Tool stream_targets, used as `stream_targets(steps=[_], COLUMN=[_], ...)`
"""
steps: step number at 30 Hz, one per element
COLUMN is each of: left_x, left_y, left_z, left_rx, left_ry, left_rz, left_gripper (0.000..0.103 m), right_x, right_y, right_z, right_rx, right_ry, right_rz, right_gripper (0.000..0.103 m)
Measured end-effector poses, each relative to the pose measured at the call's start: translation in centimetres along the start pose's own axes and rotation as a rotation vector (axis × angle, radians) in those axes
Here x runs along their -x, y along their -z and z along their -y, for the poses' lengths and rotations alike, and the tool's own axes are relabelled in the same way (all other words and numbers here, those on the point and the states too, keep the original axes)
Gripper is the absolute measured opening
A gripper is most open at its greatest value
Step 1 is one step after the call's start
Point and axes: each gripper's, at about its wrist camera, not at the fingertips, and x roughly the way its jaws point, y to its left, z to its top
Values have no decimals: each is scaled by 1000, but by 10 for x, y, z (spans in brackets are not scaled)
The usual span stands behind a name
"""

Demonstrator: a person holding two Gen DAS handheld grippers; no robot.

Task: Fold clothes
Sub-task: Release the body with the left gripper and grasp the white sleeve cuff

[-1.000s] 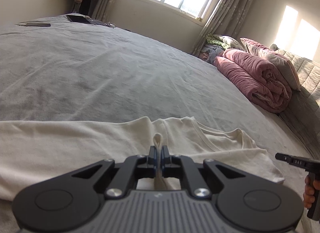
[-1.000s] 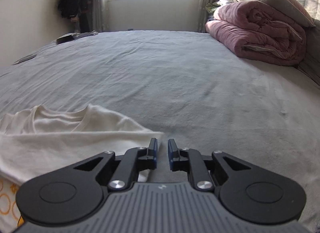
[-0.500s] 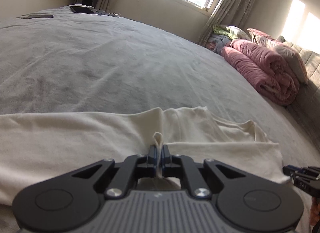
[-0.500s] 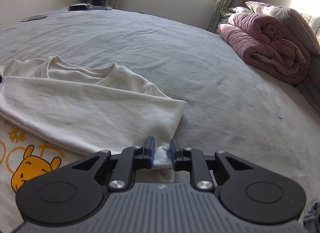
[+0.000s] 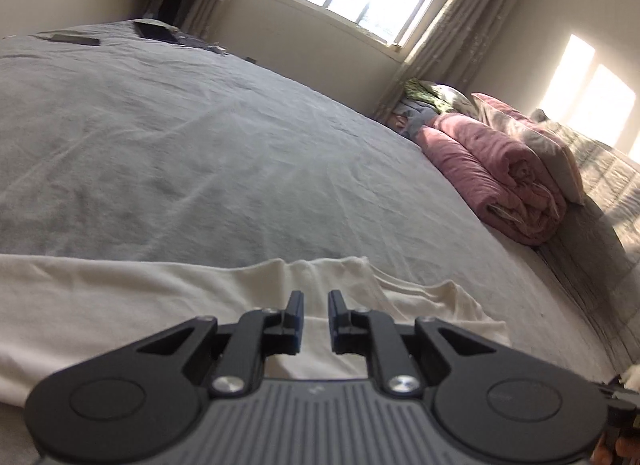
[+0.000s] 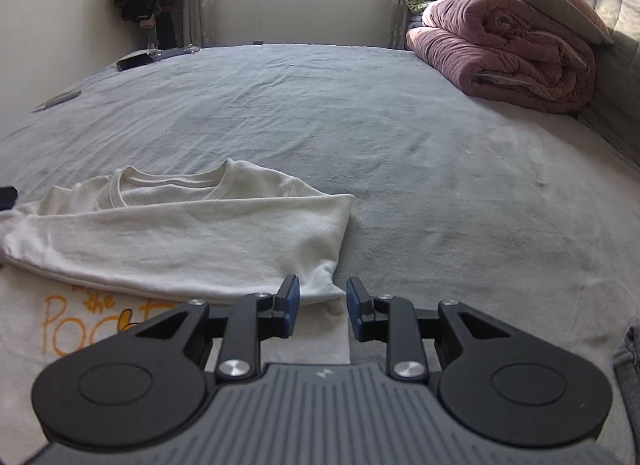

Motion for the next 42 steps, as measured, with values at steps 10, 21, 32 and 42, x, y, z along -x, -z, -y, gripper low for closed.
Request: stream_targets(steps=[10, 21, 32, 42], left_x=[-24, 5, 35, 85], left_y=[33, 49, 45, 39], left_z=[14, 12, -11, -73], left_rx=[-100, -133, -44, 231], left_ry=[-56, -71, -180, -328], left_rz=[-89, -27, -7, 15], left_gripper=[14, 17, 30, 32], right_x=[29, 44, 58, 57], right_y=[14, 16, 11, 10], right_z=[15, 13, 12, 7], right_rx=[-129, -48, -45, -37], right_ry=[-64, -86, -110, -119], right_rz=[-15, 19, 60, 55], right_gripper=[30, 32, 37, 38])
